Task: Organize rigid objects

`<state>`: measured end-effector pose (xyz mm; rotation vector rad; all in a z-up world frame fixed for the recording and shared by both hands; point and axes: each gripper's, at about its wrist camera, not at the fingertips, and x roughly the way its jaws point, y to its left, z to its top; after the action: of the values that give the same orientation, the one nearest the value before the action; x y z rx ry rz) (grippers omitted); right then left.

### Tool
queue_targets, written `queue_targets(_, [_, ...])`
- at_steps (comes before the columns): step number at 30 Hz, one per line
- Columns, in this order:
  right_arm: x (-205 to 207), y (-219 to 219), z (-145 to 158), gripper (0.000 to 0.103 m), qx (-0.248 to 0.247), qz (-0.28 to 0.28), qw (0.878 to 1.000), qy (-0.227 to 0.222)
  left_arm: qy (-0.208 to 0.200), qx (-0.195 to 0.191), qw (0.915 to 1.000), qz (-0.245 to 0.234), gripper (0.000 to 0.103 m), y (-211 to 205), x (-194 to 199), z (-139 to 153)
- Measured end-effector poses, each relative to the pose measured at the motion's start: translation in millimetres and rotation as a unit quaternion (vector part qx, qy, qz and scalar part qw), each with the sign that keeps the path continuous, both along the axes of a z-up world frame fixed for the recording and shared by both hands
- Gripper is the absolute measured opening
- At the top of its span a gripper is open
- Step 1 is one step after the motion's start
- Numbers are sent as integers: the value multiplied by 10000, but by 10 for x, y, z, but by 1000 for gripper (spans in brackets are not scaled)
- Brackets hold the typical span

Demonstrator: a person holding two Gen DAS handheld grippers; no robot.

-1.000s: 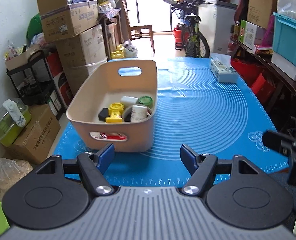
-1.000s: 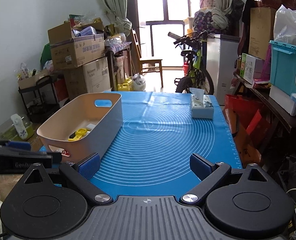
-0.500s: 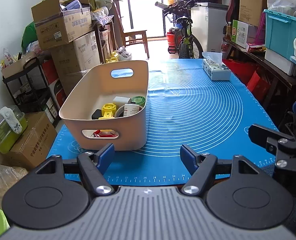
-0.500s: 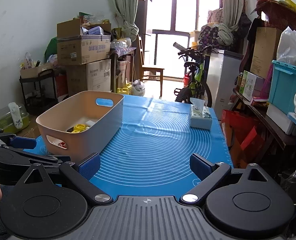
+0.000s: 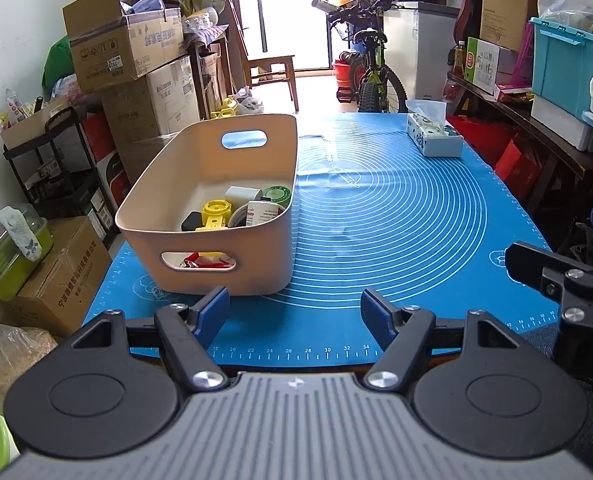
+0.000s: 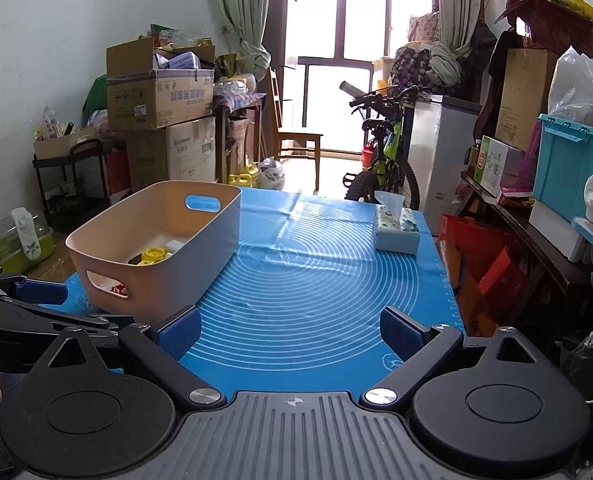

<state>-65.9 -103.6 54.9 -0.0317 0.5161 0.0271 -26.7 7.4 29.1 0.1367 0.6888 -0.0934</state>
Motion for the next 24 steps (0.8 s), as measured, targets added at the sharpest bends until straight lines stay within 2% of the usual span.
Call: queue_targets(24, [12,-24,-30,96,-3,-39,10000,44,-20,56,10000,-32,73,-22,-7,0])
